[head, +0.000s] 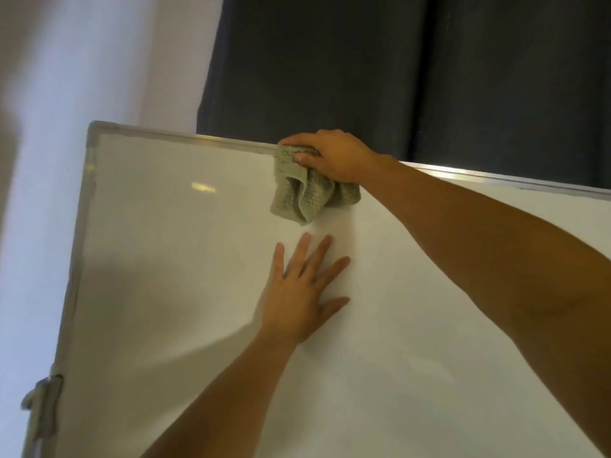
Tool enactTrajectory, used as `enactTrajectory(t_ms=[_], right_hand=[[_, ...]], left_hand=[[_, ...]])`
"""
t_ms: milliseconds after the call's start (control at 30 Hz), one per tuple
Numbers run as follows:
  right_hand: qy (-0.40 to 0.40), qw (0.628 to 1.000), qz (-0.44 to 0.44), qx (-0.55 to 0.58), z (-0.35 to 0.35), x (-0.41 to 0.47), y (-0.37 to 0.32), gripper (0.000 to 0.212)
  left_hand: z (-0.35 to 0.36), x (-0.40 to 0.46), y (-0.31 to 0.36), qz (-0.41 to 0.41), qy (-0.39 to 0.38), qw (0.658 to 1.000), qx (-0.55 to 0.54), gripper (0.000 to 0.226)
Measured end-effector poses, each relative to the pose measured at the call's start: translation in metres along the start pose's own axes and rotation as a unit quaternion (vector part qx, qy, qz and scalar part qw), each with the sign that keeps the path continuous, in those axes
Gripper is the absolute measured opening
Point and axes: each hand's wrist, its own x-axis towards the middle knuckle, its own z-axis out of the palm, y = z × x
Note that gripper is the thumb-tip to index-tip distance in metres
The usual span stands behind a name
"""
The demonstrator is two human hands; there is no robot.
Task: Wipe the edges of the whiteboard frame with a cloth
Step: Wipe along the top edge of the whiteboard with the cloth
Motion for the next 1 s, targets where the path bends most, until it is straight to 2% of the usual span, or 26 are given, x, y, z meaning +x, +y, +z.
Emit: enactTrajectory(t_ms=[267, 500, 767, 900, 933, 1000], right_hand=[[0.01, 0.998, 0.052, 0.03, -0.022, -0.073, 0.058, 0.039], [0.029, 0.994, 0.102, -0.021, -0.054, -0.143, 0.118, 0.042], [0.029, 0.991, 0.119, -0.057, -0.09, -0.241, 0.198, 0.042], [0.031, 0.991, 0.107, -0.072, -0.095, -0.254, 0.221, 0.043], [0.03, 0.992, 0.099, -0.077, -0.094, -0.255, 0.221, 0.043], [0.031, 0.993, 0.07, -0.091, -0.094, -0.254, 0.223, 0.045]], left_hand=[[0.007, -0.008, 0.0, 0.012, 0.044, 0.999, -0.007, 0.072], [0.017, -0.007, -0.01, 0.015, 0.072, 0.996, 0.045, 0.078], [0.017, -0.011, 0.012, -0.013, 0.035, 0.998, 0.058, 0.077], [0.001, 0.014, 0.083, -0.078, 0.027, 0.996, 0.045, 0.081], [-0.004, 0.026, 0.111, -0.071, 0.03, 0.996, 0.033, 0.081], [-0.009, 0.053, 0.177, -0.003, 0.046, 0.999, 0.013, 0.075]])
